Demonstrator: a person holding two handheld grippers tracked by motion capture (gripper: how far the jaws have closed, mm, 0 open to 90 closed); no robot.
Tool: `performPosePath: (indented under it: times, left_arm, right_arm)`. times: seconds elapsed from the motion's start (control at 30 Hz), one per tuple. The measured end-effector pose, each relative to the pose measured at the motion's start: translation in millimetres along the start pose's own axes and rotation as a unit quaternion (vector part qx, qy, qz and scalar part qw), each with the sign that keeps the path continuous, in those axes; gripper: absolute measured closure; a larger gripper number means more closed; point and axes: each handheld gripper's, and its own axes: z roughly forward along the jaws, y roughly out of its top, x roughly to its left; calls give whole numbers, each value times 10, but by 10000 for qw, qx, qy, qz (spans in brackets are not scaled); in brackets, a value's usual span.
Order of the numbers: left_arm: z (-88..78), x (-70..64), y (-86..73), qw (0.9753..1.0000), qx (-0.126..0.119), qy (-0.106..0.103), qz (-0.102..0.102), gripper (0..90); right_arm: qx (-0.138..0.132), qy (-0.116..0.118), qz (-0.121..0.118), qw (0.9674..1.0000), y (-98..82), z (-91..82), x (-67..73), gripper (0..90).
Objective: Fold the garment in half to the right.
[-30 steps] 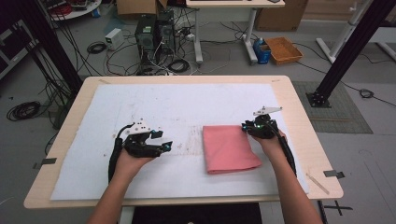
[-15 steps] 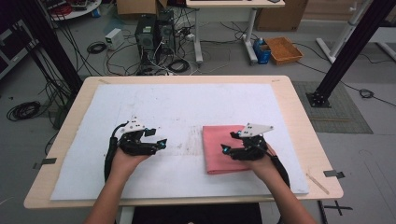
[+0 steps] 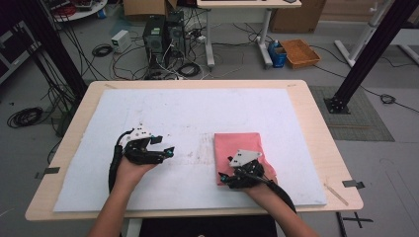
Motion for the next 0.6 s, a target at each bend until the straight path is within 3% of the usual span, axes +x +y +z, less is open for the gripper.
performPosePath:
  times: [0.13, 0.3, 0.47, 0.6]
  left_arm:
    - [8, -2, -2, 10000, 25, 2, 1, 310]
    - [16, -12, -1, 10000, 52, -19, 40, 310]
    - [-5, 5, 0, 10000, -5, -6, 5, 309]
    - [-27, 19, 6, 10000, -48, -14, 5, 308]
  right_arm:
    - [-1, -223, -214, 9995, 10, 14, 65, 379]
    - [5, -208, -176, 9996, 11, 12, 59, 370]
    - [-265, 92, 143, 9995, 52, -96, -43, 317]
    - [-504, 32, 242, 9984, 77, -218, -170, 293]
